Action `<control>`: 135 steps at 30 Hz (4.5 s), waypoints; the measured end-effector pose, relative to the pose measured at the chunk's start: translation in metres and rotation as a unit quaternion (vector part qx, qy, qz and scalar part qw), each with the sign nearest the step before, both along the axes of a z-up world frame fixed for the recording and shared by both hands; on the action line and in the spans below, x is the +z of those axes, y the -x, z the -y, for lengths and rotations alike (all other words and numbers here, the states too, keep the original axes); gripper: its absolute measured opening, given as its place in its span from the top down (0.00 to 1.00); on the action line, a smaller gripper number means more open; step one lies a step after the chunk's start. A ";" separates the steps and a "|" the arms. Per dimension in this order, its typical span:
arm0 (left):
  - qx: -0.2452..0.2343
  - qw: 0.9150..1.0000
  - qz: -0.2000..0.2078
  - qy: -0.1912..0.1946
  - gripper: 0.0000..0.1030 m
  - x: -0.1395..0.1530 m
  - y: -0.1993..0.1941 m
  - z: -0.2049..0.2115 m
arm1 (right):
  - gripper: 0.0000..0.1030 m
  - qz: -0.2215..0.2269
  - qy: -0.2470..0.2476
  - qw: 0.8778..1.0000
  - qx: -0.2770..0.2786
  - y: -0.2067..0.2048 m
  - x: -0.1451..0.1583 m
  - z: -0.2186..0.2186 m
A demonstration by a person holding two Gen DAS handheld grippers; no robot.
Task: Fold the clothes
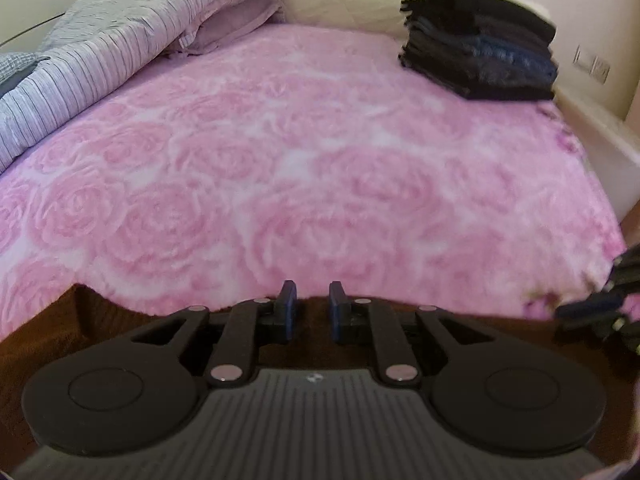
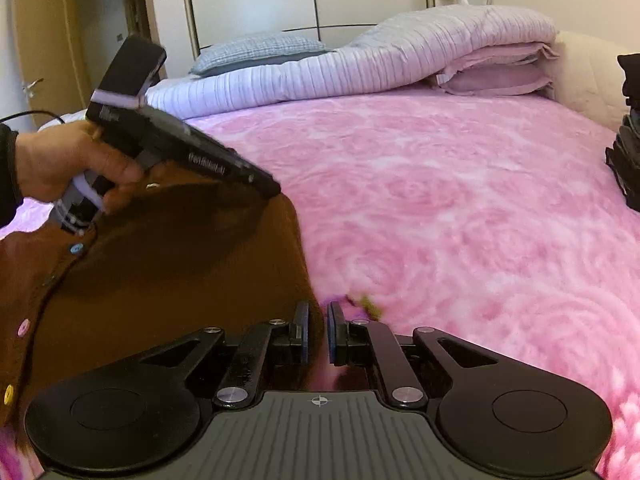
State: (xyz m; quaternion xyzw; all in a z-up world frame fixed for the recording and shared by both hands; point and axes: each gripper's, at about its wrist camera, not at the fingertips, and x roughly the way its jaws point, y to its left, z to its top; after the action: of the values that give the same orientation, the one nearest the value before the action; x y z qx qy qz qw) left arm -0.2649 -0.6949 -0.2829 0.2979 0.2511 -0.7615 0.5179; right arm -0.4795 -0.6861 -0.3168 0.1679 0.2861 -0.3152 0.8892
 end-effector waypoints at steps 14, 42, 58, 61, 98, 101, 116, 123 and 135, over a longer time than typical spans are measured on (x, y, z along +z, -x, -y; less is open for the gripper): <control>0.194 0.981 0.016 0.025 0.65 0.059 -0.125 -0.162 | 0.61 -0.020 0.013 1.000 0.003 0.009 0.018 -0.048; 0.253 0.966 0.057 0.009 0.64 -0.007 -0.281 -0.164 | 0.61 -0.149 0.168 0.934 0.280 -0.316 0.007 0.038; 0.270 0.962 0.000 0.031 0.89 -0.009 -0.309 -0.141 | 0.95 -0.190 0.146 0.938 0.250 -0.384 -0.013 0.144; 0.290 0.956 -0.021 0.041 0.68 -0.003 -0.320 -0.153 | 0.84 -0.191 0.176 0.935 0.242 -0.377 -0.011 0.132; 0.261 0.965 -0.039 0.013 0.71 -0.026 -0.318 -0.221 | 0.84 -0.070 0.002 0.937 0.341 -0.409 0.002 0.024; 0.247 0.968 -0.046 0.021 0.71 -0.024 -0.312 -0.222 | 0.52 -0.061 -0.014 0.932 0.356 -0.429 -0.006 0.007; 0.220 0.974 -0.027 0.053 0.61 -0.019 -0.294 -0.224 | 0.98 -0.069 0.016 0.944 0.323 -0.398 0.007 0.025; 0.143 0.987 0.043 0.054 0.56 -0.011 -0.248 -0.210 | 0.98 -0.048 0.003 0.948 0.314 -0.389 0.008 0.030; 0.238 0.952 0.177 0.077 0.56 -0.027 -0.244 -0.174 | 0.98 -0.038 0.007 0.950 0.309 -0.380 0.015 0.032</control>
State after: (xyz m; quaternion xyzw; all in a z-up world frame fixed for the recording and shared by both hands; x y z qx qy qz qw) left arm -0.0213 -0.5206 -0.3094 0.3190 0.1593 -0.5680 0.7418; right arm -0.0998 -0.7182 -0.3021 0.0526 0.3557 -0.0327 0.9325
